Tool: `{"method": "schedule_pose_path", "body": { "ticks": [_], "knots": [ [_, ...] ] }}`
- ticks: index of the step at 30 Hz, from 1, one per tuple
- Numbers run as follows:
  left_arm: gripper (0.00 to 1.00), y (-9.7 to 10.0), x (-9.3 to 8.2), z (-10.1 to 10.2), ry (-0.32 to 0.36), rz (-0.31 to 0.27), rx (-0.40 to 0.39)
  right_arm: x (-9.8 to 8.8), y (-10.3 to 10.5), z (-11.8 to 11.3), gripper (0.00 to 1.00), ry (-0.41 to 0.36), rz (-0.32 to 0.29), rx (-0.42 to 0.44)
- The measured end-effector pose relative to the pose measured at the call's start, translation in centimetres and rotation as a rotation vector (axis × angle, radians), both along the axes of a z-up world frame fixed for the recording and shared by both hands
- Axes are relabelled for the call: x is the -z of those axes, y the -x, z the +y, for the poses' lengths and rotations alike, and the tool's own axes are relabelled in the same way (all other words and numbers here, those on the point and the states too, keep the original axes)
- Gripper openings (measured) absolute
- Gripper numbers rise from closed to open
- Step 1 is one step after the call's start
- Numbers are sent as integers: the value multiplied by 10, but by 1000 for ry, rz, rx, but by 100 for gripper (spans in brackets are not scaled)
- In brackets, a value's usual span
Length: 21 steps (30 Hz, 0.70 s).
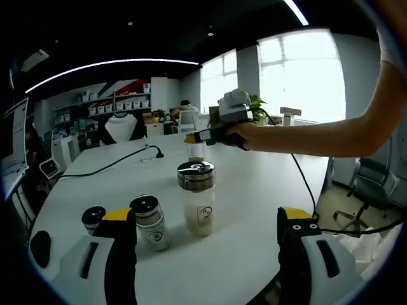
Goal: Rotate the seasoning bottle until the label or dispensing opening points toward the visible target arrow and the bottle remains upright within the marked orientation range
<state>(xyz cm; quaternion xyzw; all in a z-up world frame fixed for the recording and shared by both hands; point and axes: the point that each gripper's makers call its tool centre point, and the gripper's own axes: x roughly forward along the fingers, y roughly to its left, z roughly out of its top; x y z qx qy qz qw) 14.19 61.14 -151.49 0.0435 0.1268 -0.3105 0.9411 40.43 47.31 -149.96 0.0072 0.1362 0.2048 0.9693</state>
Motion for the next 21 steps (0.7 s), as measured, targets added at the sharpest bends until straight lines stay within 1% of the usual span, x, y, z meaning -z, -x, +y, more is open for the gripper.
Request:
{"method": "schedule_pose_path", "body": {
  "ticks": [3,9,10,12,14,16,21],
  "knots": [
    [96,2,-1,-1,-5,-8,4,-10,3,-3,36,8,-25,0],
    [96,7,-1,-7,6,-3,17,-17,11,-7,36,11,-32,-9],
    [95,7,-1,-8,7,-2,21,-18,14,-6,36,21,-35,-17],
    [92,11,-4,-14,13,-19,51,-19,20,-4,36,46,-40,-37],
    [91,13,-6,-16,30,-16,58,-20,26,-3,36,68,-41,-51],
    [92,14,-7,-18,42,-15,63,-22,32,-4,36,74,-42,-58],
    [92,16,-6,-20,39,-18,67,-28,48,-2,36,70,-49,-80]
  ]
}}
